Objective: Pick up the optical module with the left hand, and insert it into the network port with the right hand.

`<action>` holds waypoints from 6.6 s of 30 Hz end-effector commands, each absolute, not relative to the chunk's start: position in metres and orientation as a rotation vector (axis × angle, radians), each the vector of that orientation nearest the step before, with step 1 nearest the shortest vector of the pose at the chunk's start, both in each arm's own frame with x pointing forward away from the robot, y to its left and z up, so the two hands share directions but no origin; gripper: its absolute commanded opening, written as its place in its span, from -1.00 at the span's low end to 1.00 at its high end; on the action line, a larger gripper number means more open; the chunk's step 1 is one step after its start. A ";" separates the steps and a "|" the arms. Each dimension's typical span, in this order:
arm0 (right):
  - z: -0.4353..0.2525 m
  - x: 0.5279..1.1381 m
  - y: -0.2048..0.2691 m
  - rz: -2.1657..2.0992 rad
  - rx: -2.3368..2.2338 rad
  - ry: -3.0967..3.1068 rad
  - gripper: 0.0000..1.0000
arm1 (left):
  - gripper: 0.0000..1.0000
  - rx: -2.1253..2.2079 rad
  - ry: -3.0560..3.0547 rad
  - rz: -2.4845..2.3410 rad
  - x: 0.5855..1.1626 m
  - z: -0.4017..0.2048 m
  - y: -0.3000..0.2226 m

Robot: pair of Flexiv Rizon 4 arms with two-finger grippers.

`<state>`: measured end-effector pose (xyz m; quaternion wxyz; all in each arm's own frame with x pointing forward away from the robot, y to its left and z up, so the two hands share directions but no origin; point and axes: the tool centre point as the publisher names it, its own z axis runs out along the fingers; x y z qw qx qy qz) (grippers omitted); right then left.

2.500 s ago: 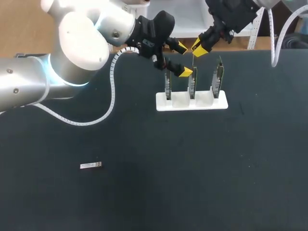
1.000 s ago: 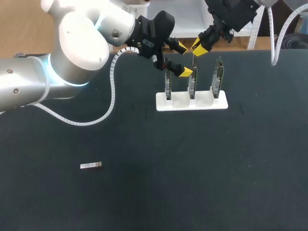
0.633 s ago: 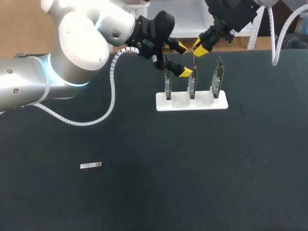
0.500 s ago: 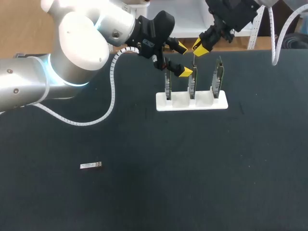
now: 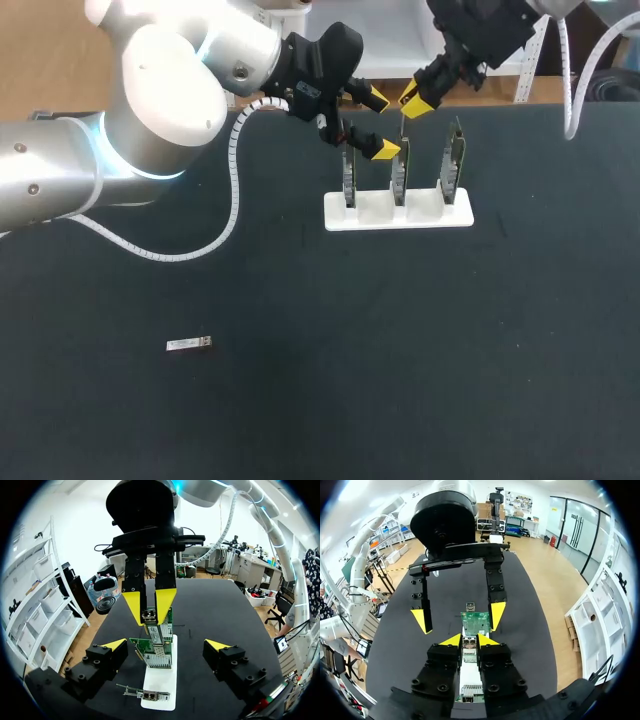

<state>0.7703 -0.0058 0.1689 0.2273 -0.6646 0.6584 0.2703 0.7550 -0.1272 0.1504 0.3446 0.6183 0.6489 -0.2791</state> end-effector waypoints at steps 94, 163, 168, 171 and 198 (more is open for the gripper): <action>0.171 0.757 -0.043 0.808 -1.650 1.743 1.00 | 1.00 1.610 1.689 -0.725 0.757 0.151 -0.128; 0.180 0.776 0.005 0.814 -1.742 1.623 -1.00 | 1.00 1.610 1.689 -0.725 0.757 0.151 -0.128; 0.178 0.777 0.004 0.818 -1.741 1.630 -1.00 | 1.00 1.610 1.689 -0.725 0.757 0.151 -0.128; 0.177 0.776 0.003 0.821 -1.740 1.634 -1.00 | 1.00 1.610 1.689 -0.725 0.757 0.151 -0.128; 0.155 0.773 0.002 0.887 -1.733 1.682 -1.00 | 1.00 1.610 1.689 -0.725 0.757 0.151 -0.128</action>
